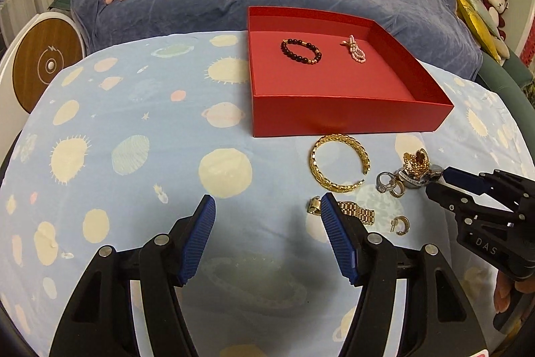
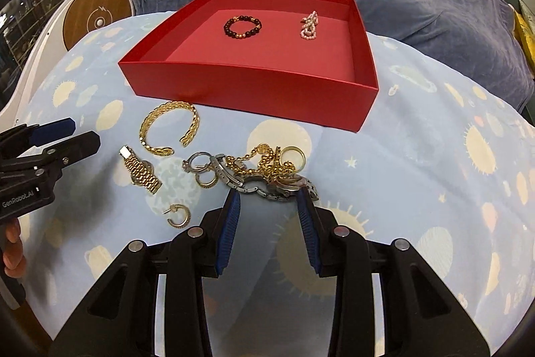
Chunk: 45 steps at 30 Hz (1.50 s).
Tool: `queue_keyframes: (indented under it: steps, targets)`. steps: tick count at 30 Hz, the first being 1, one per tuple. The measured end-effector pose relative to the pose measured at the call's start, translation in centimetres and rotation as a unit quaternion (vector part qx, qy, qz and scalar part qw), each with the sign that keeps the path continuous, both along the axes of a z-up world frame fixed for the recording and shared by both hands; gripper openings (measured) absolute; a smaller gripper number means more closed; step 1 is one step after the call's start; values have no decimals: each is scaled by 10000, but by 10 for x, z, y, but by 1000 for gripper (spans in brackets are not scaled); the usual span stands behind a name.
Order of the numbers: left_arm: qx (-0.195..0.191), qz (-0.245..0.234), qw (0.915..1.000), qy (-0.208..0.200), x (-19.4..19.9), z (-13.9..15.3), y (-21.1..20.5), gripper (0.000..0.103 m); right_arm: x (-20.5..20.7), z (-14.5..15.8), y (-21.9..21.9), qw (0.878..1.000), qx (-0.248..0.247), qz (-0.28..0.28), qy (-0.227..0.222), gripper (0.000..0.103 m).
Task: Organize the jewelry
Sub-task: 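Lift both tools out of the box back over the jewelry, then grasp the silver watch with the right tool while the left tool grasps the gold watch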
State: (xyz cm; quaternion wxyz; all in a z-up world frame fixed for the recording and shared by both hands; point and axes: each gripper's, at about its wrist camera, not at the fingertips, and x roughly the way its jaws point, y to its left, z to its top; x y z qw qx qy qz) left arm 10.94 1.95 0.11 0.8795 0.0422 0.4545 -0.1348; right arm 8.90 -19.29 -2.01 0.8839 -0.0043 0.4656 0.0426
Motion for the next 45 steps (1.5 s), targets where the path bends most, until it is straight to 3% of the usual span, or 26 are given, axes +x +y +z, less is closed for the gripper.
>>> queue_keyframes:
  steps: [2, 6, 14, 16, 18, 26, 30, 33, 39, 41, 45]
  targets:
    - [-27, -7, 10000, 28, 1, 0, 0, 63, 4, 2, -6, 9999, 166, -41, 0, 35]
    - [-93, -5, 9999, 120, 2, -3, 1, 63, 11, 6, -14, 9989, 451, -117, -109, 50]
    - [-162, 33, 9997, 169, 4, -3, 2, 63, 15, -2, -26, 9939, 924, -583, 145, 50]
    - [-201, 60, 9996, 188, 6, -3, 3, 63, 16, -4, -33, 9902, 1133, -802, 146, 45]
    - [-194, 62, 9996, 200, 5, -4, 3, 63, 16, -6, -31, 9907, 1090, -804, 137, 43]
    - [-201, 56, 9996, 182, 4, -4, 3, 63, 1, -5, -1, 9986, -80, -121, 502, 41]
    - [-264, 78, 9995, 162, 5, 0, 5, 63, -10, -1, -19, 9969, 265, -445, 599, 41]
    - [-292, 77, 9994, 151, 5, 1, 4, 63, -10, 7, -29, 9956, 619, -600, 362, 41]
    - [-261, 61, 9995, 164, 5, 0, 3, 63, 12, 9, -24, 9954, 785, -552, -1, 41]
    - [-267, 57, 9995, 165, 5, 1, 3, 63, 18, 3, -24, 9952, 802, -563, 11, 38]
    - [-271, 65, 9995, 163, 5, 1, 3, 63, 18, -6, -23, 9948, 856, -436, 351, 17]
